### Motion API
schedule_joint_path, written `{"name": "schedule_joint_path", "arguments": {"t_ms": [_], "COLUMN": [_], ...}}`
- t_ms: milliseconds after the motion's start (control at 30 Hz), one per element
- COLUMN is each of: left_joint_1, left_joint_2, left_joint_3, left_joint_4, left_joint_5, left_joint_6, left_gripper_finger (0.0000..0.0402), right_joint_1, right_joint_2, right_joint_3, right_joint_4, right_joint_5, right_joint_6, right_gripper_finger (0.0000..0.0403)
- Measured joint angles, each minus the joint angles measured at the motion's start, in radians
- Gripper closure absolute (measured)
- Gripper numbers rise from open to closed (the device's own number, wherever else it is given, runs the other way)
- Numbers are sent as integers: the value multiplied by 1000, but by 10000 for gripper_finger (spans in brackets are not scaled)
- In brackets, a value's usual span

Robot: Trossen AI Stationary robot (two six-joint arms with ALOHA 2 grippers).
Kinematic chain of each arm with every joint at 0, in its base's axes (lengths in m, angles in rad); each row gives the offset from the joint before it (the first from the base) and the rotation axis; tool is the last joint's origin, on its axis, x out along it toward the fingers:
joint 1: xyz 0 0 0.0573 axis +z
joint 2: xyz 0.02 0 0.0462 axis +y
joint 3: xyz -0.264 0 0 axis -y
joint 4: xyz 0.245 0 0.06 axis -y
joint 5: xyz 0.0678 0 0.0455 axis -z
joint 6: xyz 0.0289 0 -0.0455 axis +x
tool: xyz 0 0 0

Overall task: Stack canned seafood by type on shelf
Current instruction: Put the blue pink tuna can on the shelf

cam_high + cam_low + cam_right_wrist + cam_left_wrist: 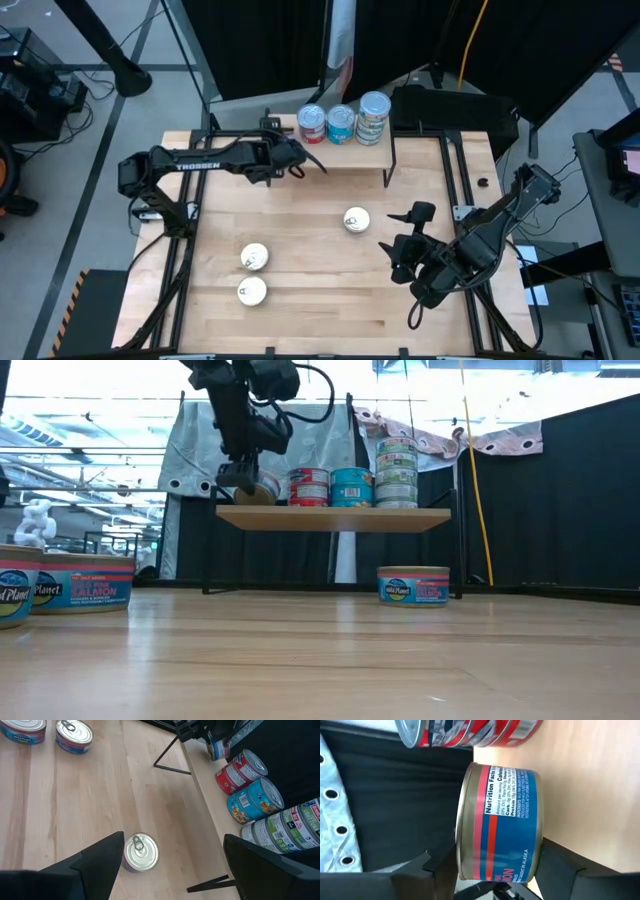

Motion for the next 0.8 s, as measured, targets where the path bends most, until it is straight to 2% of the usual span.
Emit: {"name": "schedule_joint_path", "arguments": {"t_ms": [200, 400, 500, 600, 800], "left_joint_1": [7, 10, 16, 23, 22], "left_joint_2": [3, 0, 0, 0, -16], "left_joint_3": [1, 1, 1, 1, 1], "left_joint_4": [36, 32, 33, 33, 25], "left_joint_5": [-11, 46, 107, 142, 138], "left_joint_6": [-77, -132, -161, -165, -154], "left_gripper_finger": [131, 87, 65, 50, 37], "right_joint_1": [0, 0, 0, 0, 0], "right_joint_2": [0, 0, 0, 0, 0], "right_joint_3": [0, 0, 0, 0, 0], "right_joint_4": [-1, -3, -3, -3, -3], "right_joint_5": [0, 0, 0, 0, -3], "right_joint_6": [7, 7, 8, 8, 8], "right_gripper_finger": [71, 71, 71, 71, 71]}}
